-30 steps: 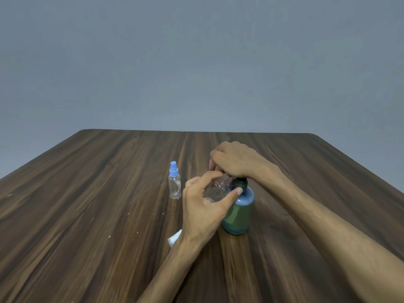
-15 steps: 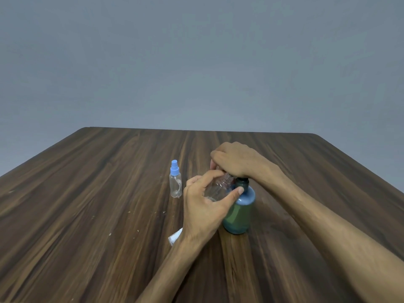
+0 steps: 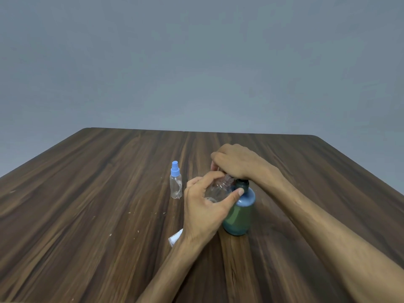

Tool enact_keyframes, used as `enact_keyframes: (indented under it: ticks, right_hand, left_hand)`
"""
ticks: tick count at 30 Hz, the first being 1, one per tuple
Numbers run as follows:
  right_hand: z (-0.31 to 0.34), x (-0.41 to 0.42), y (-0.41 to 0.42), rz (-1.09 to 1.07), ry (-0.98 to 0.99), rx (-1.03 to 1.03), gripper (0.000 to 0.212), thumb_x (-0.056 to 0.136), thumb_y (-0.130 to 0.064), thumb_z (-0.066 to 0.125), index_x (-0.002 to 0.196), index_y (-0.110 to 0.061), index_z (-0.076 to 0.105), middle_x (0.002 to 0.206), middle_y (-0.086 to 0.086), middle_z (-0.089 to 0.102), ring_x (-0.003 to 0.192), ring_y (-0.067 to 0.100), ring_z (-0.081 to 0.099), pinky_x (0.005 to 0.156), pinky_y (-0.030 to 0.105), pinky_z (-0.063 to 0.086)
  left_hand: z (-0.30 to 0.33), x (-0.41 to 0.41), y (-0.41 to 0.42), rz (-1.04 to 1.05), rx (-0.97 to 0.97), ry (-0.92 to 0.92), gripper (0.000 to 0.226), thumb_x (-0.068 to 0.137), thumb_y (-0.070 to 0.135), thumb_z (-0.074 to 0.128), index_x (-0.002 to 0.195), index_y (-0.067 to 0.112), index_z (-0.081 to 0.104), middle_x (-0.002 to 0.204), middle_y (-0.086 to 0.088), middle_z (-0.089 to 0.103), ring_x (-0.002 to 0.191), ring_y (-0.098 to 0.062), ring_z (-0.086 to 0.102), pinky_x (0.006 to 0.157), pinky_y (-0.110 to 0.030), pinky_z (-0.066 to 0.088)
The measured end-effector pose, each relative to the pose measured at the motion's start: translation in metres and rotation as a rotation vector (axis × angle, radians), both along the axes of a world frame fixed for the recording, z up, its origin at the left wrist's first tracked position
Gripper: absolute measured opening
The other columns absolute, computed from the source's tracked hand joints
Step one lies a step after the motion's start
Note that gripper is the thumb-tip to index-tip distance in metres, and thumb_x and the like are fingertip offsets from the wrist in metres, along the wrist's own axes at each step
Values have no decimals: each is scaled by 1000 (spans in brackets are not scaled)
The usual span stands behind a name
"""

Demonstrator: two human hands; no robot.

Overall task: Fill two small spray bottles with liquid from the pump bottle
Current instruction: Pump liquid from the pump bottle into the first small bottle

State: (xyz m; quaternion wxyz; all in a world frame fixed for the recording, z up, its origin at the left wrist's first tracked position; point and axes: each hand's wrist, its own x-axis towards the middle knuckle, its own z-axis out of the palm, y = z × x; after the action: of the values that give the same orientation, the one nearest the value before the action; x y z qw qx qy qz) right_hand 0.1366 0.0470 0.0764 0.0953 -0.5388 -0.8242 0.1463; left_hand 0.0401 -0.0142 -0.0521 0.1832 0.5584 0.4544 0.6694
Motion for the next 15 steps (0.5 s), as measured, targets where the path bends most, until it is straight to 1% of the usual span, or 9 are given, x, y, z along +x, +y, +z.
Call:
enact_keyframes:
  ticks: [2, 5, 8, 10, 13, 15]
  right_hand:
    - [1, 1, 0, 4, 14, 14, 51, 80, -43, 32, 83, -24, 79, 98, -5, 78, 90, 22, 70, 84, 42, 57]
    - [3, 3, 3, 9, 56, 22, 44, 90, -39, 37, 85, -25, 78, 96, -6, 78, 90, 19, 71, 83, 41, 56]
    - [1, 0, 1, 19, -5, -21, 49, 80, -42, 31, 81, -25, 78, 100, -4, 78, 90, 22, 70, 86, 45, 57]
    - [2, 1, 1, 17, 13, -1, 48, 83, -41, 33, 83, -25, 78, 97, -4, 78, 89, 22, 71, 85, 44, 57]
    - [4, 4, 2, 4, 98, 27, 44, 88, -39, 38, 84, -23, 79, 91, -4, 79, 88, 21, 72, 84, 42, 58]
    - [-1, 2, 3, 12, 60, 3, 46, 86, -39, 37, 81, -21, 79, 93, -2, 79, 87, 22, 71, 84, 43, 58]
  left_hand:
    - [1, 0, -1, 1, 2, -3, 40, 74, 57, 89, 106, 35, 79, 99, 10, 82, 106, -38, 74, 91, -56, 63]
    - [1, 1, -2, 11, 5, 13, 43, 72, 59, 88, 110, 41, 76, 100, 13, 81, 106, -34, 75, 90, -54, 64]
    - [1, 1, 0, 7, 0, -1, 44, 72, 58, 89, 111, 41, 77, 99, 12, 82, 106, -35, 75, 91, -54, 64]
    - [1, 0, -1, 7, 8, -1, 43, 73, 57, 89, 109, 39, 77, 99, 12, 82, 105, -36, 75, 90, -55, 63]
    - [2, 0, -2, 11, 22, 13, 41, 74, 57, 88, 108, 38, 77, 99, 13, 81, 104, -35, 75, 89, -55, 63]
    - [1, 1, 0, 15, 10, 15, 41, 73, 57, 89, 108, 39, 76, 99, 11, 81, 105, -36, 75, 90, -55, 63]
